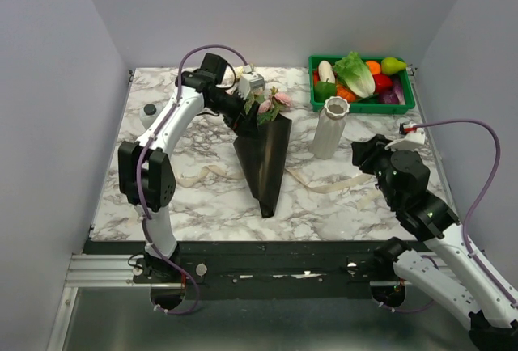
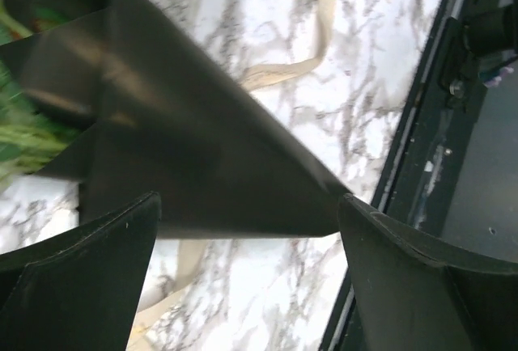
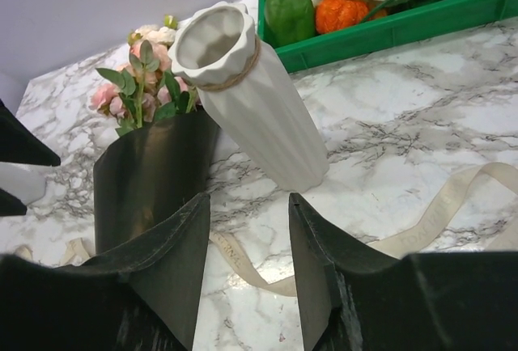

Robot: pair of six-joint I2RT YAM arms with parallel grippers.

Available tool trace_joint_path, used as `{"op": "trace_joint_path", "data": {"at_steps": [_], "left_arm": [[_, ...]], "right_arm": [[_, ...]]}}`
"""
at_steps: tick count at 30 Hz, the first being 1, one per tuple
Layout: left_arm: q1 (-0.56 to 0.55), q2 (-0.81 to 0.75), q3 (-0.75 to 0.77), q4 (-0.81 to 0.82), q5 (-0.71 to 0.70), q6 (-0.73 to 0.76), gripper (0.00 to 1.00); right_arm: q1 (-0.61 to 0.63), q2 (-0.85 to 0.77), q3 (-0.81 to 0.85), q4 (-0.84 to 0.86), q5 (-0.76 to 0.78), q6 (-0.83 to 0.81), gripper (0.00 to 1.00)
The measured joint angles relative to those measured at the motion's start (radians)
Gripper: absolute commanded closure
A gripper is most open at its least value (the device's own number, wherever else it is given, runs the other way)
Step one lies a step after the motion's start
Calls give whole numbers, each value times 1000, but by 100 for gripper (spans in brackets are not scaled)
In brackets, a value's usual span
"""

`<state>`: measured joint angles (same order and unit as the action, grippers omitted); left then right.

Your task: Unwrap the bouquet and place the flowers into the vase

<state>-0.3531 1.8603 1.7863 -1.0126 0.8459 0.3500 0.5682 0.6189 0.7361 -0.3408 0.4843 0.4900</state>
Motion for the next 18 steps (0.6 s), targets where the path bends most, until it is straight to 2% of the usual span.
{"op": "trace_joint_path", "data": {"at_steps": [6, 15, 18], "left_arm": [[98, 103, -13, 14, -1, 93, 1], [108, 219, -12, 37, -10, 156, 3], [117, 248, -11, 36, -10, 171, 12]], "right_arm": [[0, 4, 0, -2, -1, -1, 48], [0, 23, 0, -1, -4, 0, 48], [0, 29, 0, -1, -5, 0, 48]]}}
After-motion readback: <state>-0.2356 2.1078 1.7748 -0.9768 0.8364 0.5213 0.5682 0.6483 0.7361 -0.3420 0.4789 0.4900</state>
